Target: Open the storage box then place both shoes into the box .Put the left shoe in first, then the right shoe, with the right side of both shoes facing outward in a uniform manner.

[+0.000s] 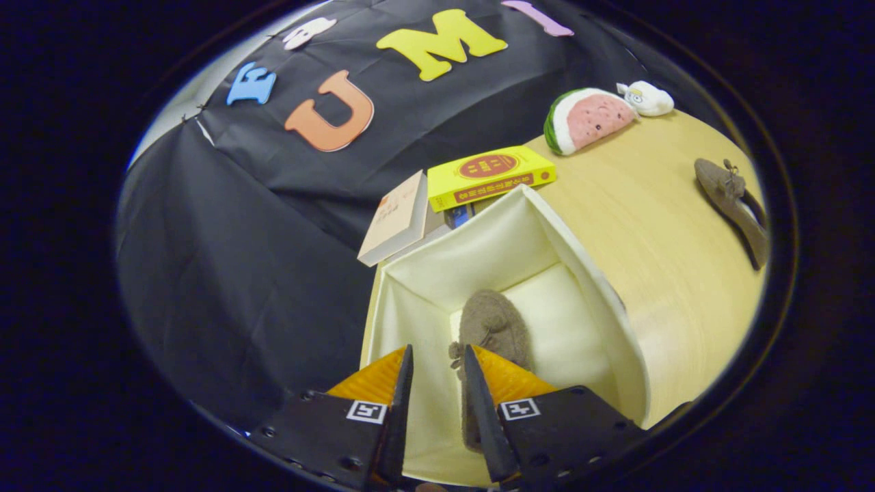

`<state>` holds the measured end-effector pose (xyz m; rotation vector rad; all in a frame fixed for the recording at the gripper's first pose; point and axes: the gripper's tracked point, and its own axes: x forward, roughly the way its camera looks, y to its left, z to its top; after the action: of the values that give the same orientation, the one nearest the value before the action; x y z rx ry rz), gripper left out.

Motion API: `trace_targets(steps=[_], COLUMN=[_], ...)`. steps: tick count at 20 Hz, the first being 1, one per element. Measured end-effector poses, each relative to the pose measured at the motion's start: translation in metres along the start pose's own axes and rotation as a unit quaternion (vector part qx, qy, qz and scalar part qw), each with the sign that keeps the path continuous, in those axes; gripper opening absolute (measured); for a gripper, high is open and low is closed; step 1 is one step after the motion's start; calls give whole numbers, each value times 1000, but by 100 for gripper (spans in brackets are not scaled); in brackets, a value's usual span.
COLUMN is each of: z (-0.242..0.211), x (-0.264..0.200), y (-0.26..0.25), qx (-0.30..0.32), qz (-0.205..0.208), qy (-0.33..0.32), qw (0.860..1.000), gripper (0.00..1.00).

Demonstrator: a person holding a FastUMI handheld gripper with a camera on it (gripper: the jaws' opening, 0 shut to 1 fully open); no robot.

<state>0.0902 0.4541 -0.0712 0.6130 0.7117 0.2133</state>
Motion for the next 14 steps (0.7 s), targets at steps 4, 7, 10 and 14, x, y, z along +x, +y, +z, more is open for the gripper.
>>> trace_targets(steps=[4,7,10,14], z=[14,36,56,93], x=[-25,-54,-91,-140], y=[1,-1,-1,-42], qx=[-114,-202,-247,-267], qz=[9,-3,7,-1], qy=[-35,-93,-131,-168], qw=[993,975,960,949], gripper=[78,90,95,96])
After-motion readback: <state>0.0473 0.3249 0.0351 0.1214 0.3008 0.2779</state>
